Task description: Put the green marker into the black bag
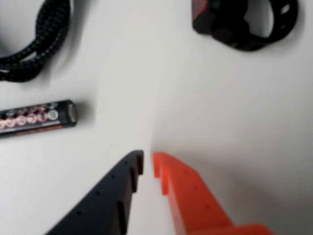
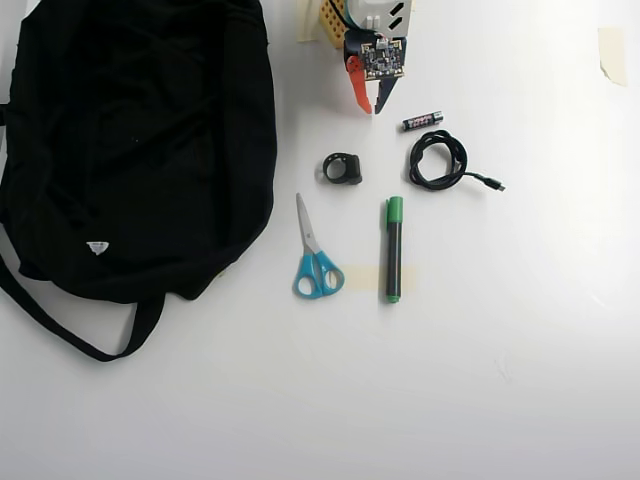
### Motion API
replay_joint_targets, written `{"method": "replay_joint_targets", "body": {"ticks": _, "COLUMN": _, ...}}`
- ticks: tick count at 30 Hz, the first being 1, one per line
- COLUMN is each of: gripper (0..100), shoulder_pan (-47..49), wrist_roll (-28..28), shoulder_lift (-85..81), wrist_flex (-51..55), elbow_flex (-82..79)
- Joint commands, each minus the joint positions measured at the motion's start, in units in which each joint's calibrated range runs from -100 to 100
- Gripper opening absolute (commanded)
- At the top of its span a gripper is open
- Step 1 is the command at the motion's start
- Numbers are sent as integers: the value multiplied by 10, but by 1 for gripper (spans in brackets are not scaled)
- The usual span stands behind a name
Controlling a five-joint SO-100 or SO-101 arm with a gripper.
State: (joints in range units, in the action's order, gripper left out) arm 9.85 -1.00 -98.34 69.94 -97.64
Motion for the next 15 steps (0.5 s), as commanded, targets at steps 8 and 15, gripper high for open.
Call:
{"method": "replay_joint_targets", "body": {"ticks": 8, "gripper": 2, "shoulder_pan": 6, "wrist_roll": 2, "shoulder_lift": -7, "wrist_flex": 12, "elbow_flex": -16}}
{"method": "replay_joint_targets", "body": {"ticks": 15, "gripper": 2, "shoulder_pan": 2, "wrist_roll": 2, "shoulder_lift": -7, "wrist_flex": 12, "elbow_flex": -16}}
